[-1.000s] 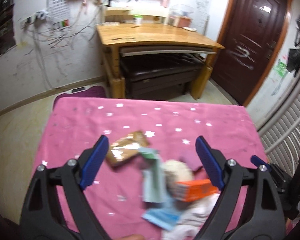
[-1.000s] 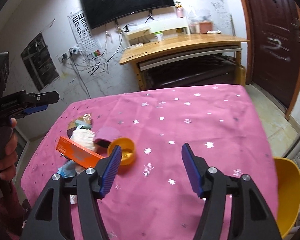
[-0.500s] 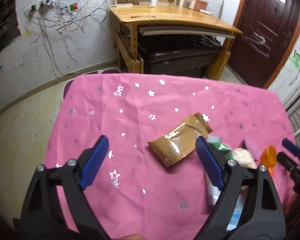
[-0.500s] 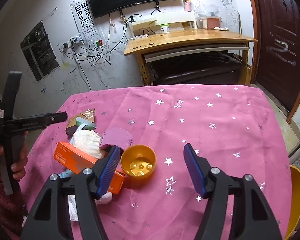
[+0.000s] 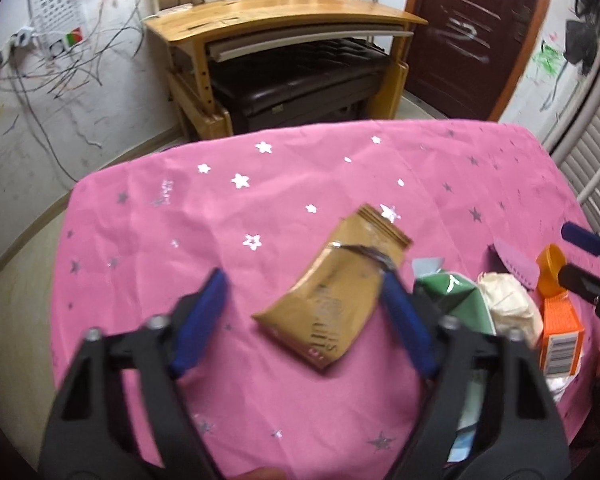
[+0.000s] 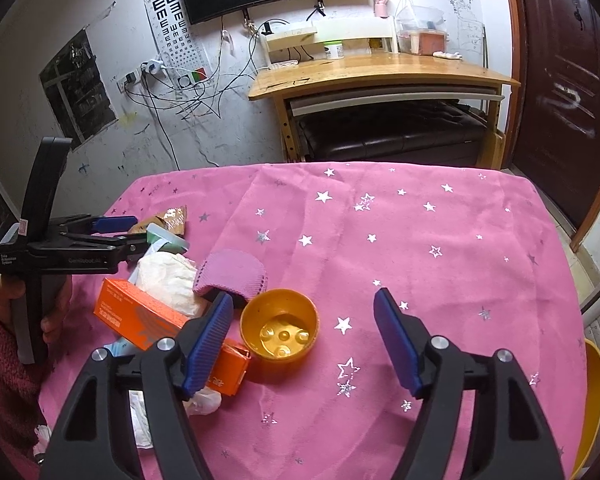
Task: Collect trash
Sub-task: 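Grasp the brown snack wrapper with the left tool while the right tool grasps the yellow cup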
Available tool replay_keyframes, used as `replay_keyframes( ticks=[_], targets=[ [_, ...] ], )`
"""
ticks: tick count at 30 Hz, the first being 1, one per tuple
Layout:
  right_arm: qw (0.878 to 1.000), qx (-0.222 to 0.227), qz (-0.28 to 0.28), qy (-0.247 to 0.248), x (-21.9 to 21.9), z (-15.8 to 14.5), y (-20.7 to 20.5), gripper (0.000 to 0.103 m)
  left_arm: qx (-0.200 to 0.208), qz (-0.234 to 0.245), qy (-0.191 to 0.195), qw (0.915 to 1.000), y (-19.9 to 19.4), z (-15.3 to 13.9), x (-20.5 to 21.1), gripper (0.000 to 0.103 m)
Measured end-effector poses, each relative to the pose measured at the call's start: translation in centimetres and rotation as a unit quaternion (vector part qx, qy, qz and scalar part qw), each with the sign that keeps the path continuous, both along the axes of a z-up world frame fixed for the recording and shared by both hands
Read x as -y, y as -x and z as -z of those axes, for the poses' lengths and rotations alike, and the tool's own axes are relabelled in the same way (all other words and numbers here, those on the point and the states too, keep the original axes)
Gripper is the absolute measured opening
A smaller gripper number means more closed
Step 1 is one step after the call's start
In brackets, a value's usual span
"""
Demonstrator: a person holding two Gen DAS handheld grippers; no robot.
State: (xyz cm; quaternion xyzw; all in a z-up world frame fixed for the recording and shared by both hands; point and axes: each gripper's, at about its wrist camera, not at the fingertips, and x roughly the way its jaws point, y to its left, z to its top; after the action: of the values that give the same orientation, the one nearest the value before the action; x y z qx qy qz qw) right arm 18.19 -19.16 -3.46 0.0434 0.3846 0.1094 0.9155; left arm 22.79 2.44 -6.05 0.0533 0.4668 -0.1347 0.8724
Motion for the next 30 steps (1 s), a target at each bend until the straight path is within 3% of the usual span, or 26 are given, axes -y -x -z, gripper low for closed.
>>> replay_keyframes(
  ticks=[5,7,16,17,19,30],
  targets=[
    [1.0,-0.006,-0.004,0.003,-0.5,0.3,-0.3,0.068,0.018,0.01,-0.019,0.9996,0.8,-0.3,1.0,0.028],
    [1.0,-0.006,-0.004,0.003,-0.5,0.3,-0.4,0.068,0.023,0.001,-0.026,0.9994,1.1,-0.4,1.0,0.018],
    [0.999,-0.028,-0.003,0.026,-1.1,0.9,-1.5,0.066,0.029,-0.05,-0.025,0.998,2.8,-1.5,-1.3,0.017],
    [0.999,-0.027,-0.004,0.029,-1.2,0.9,-1.5,0.062,0.031,-0.057,-0.026,0.9975,3.1,-1.7,-1.7,0.017],
    [0.999,-0.029,-0.012,0.035,-1.6,1.0,-1.3,0.036,0.032,-0.069,-0.027,0.9968,3.7,-2.0,-2.5,0.017],
    [1.0,-0.007,-0.009,0.027,-0.6,0.0,0.2,0.035,0.053,-0.081,-0.024,0.995,6.0,-3.8,-3.2,0.017]
  ],
)
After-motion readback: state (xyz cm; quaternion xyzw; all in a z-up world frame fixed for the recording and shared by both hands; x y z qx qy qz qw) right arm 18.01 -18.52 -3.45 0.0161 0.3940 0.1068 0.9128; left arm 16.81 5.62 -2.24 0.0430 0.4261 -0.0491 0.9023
